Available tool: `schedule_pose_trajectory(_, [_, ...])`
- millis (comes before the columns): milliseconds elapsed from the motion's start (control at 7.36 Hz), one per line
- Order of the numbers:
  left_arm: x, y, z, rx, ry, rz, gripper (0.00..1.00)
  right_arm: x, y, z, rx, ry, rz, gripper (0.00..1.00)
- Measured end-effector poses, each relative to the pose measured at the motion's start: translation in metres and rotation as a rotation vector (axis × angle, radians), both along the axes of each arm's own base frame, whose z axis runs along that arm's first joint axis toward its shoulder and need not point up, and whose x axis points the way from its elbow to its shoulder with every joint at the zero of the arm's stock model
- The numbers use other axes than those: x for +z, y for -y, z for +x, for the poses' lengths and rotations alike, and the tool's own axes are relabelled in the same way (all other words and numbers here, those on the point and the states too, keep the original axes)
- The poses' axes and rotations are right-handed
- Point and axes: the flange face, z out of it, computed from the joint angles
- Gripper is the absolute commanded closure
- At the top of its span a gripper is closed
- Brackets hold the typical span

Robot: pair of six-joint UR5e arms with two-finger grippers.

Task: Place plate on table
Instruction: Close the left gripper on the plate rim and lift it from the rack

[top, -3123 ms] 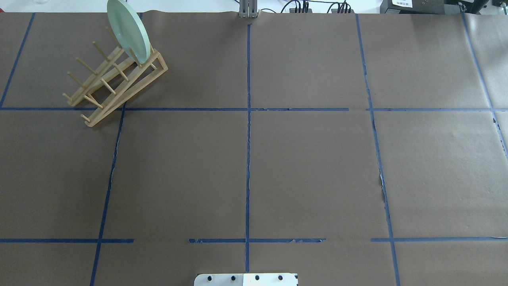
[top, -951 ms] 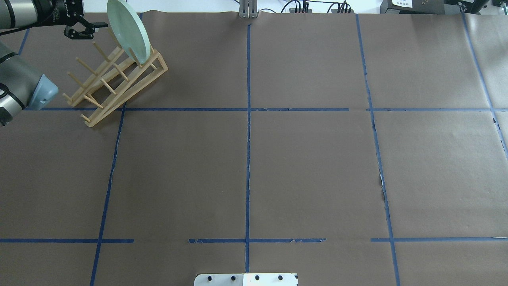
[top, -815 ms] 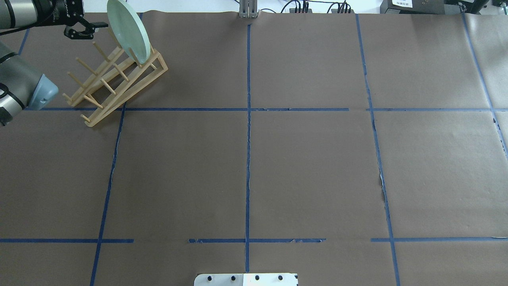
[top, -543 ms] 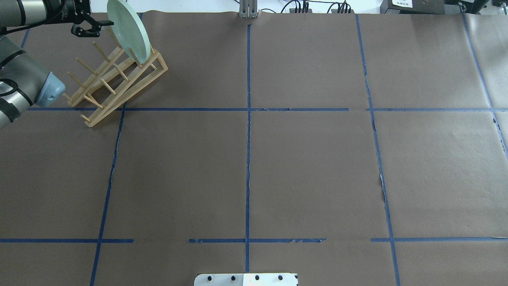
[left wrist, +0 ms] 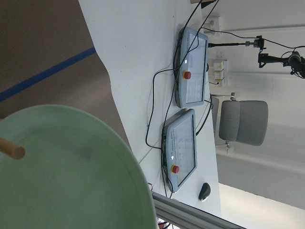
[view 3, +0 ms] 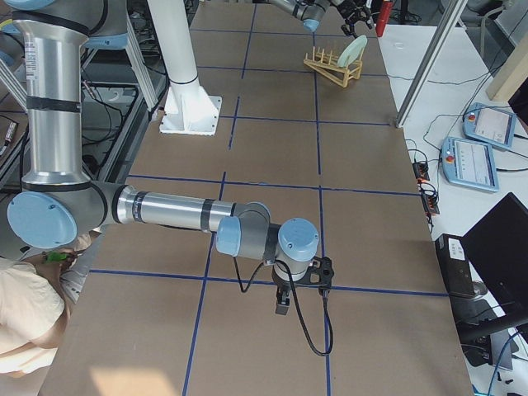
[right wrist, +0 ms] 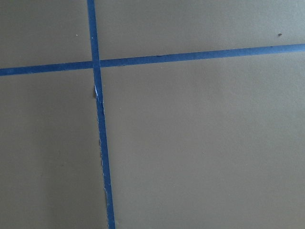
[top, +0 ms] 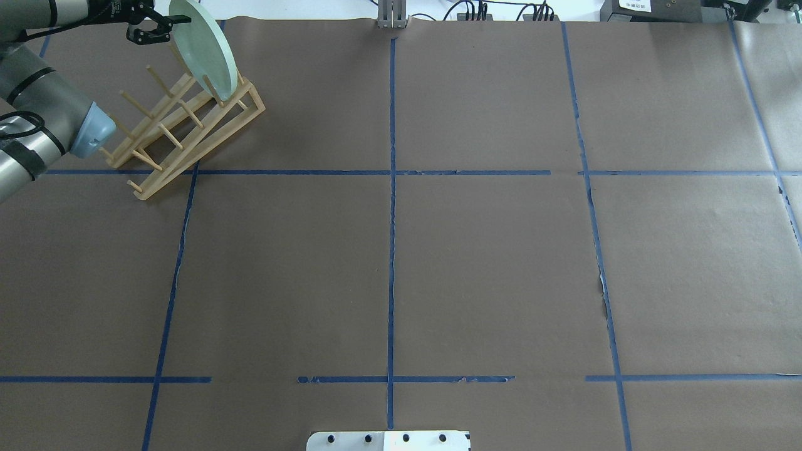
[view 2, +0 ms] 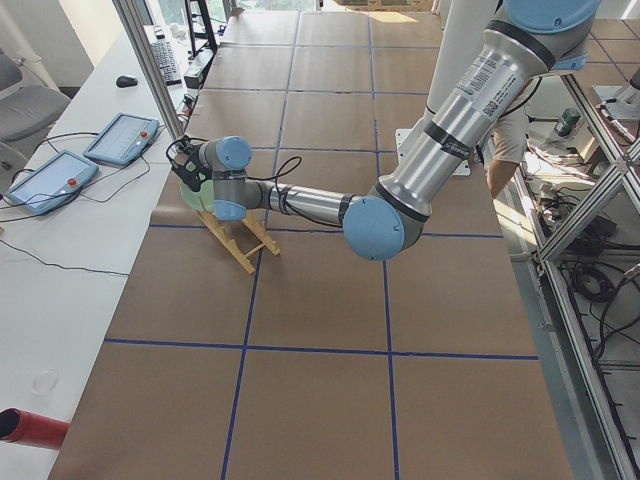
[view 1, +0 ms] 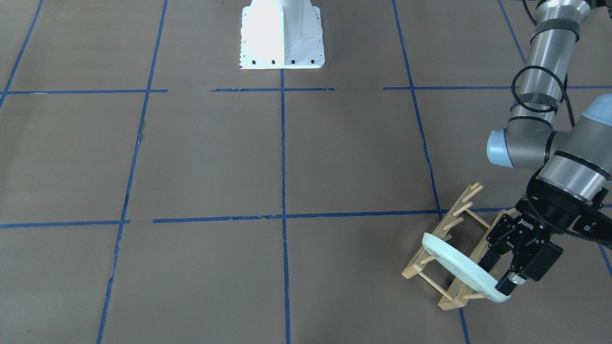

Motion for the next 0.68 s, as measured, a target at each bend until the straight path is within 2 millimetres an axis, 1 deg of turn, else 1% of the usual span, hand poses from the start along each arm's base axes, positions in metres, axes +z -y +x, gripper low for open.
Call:
schedule_pose_trajectory(136, [0.0, 0.0, 0.0, -0.001, 0.001, -0.001, 0.96, 0.0, 0.0, 0.0, 0.0, 0.0, 0.0, 0.0])
schedule_pose_trajectory(272, [0.0, 0.0, 0.0, 0.0, 0.001, 0.001, 1.0, 0.0, 0.0, 0.0, 0.0, 0.0, 0.001, 0.0])
schedule_pose_trajectory(407, [-0.002, 0.0, 0.0, 0.001, 0.002, 0.007, 1.0, 0.0, 0.0, 0.0, 0.0, 0.0, 0.001, 0.0])
schedule_pose_trajectory(543, [-0.007, -0.002, -0.001, 0.003, 0.0, 0.019, 1.0, 0.0, 0.0, 0.0, 0.0, 0.0, 0.001, 0.0])
schedule_pose_trajectory(679, [-0.017, -0.006, -0.003, 0.004, -0.008, 0.04, 1.0, 0.0, 0.0, 0.0, 0.0, 0.0, 0.001, 0.0])
